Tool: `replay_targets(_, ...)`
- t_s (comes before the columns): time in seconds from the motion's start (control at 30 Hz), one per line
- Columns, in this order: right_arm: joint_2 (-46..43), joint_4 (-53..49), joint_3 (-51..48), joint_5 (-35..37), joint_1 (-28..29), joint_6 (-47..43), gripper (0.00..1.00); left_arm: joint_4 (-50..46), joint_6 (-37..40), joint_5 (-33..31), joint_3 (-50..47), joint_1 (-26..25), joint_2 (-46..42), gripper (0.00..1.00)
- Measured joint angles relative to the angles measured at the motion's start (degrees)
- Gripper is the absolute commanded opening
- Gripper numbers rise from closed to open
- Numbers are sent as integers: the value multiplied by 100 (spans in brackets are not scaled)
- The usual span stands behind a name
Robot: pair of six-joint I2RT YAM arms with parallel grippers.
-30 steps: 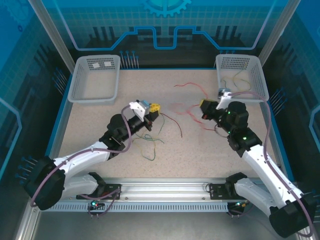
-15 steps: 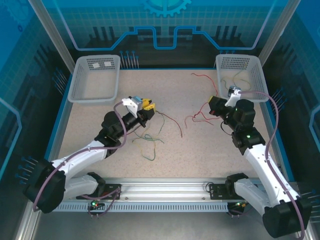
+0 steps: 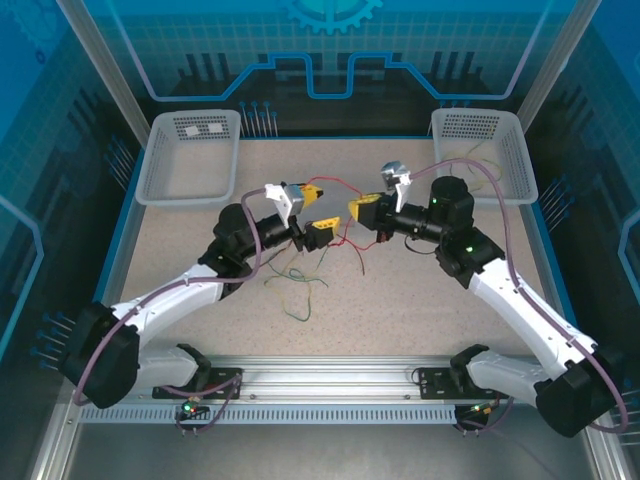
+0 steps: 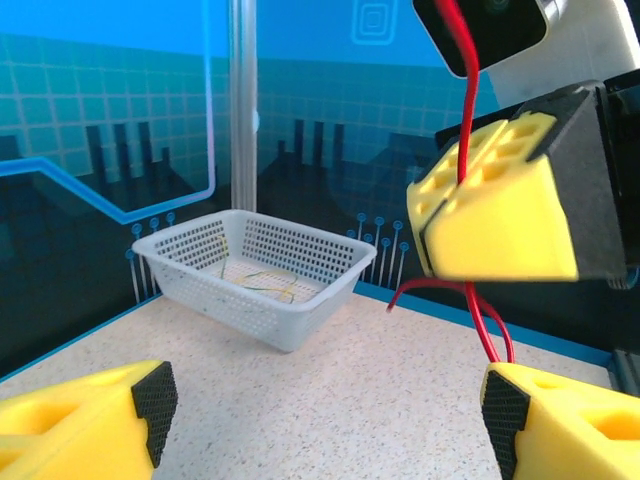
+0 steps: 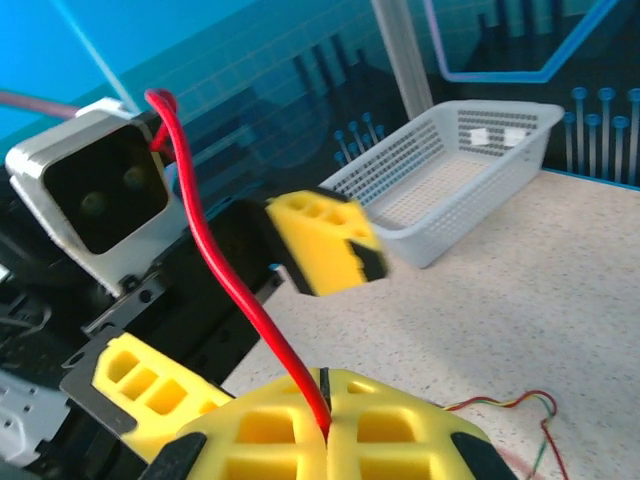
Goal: Untangle the cables
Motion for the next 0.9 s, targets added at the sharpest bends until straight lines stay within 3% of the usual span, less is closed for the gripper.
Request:
replay_targets(0.13,190,-15,57,-83,221,-195,0,-92,-2,146,98,-83,254,82)
replay_targets(0.23,289,-129,118,-31,299,-317,0,-157,-9,210,142,-138,354,71)
replay_targets(0.43,293,-131,214,81,396,-446,0,-192,-13,339,249,-251,520,64)
replay_targets(0.9,101,-125,225,415,437,-522,0,-201,0,227,39,-271,177,69)
